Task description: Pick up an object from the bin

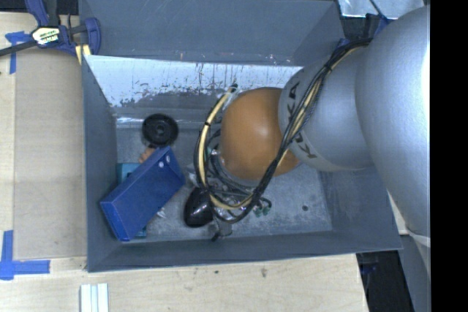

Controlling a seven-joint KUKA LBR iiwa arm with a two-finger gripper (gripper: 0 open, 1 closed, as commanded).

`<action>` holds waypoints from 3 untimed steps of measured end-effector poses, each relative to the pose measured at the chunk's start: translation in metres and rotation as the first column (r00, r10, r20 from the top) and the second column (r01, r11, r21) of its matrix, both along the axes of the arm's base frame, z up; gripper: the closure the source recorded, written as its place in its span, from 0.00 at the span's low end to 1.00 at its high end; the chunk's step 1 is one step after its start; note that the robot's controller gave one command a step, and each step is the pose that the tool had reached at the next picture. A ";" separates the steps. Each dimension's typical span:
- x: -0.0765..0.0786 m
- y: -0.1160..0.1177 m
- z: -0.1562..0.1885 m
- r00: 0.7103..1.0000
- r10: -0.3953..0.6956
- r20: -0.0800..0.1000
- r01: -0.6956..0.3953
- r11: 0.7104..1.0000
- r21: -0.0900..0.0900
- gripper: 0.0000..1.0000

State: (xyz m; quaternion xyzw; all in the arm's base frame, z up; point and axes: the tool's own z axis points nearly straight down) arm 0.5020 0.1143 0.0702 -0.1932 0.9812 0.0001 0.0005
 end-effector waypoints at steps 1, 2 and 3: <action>-0.004 -0.002 0.000 0.991 0.135 -0.002 -0.135 0.991 -0.002 1.00; -0.004 -0.002 0.000 0.991 0.134 -0.002 -0.134 0.991 -0.002 1.00; 0.004 -0.017 0.165 0.989 0.149 0.001 -0.149 0.989 0.000 1.00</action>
Offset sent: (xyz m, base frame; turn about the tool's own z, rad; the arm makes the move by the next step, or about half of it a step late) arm 0.0000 0.0000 0.0000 0.0000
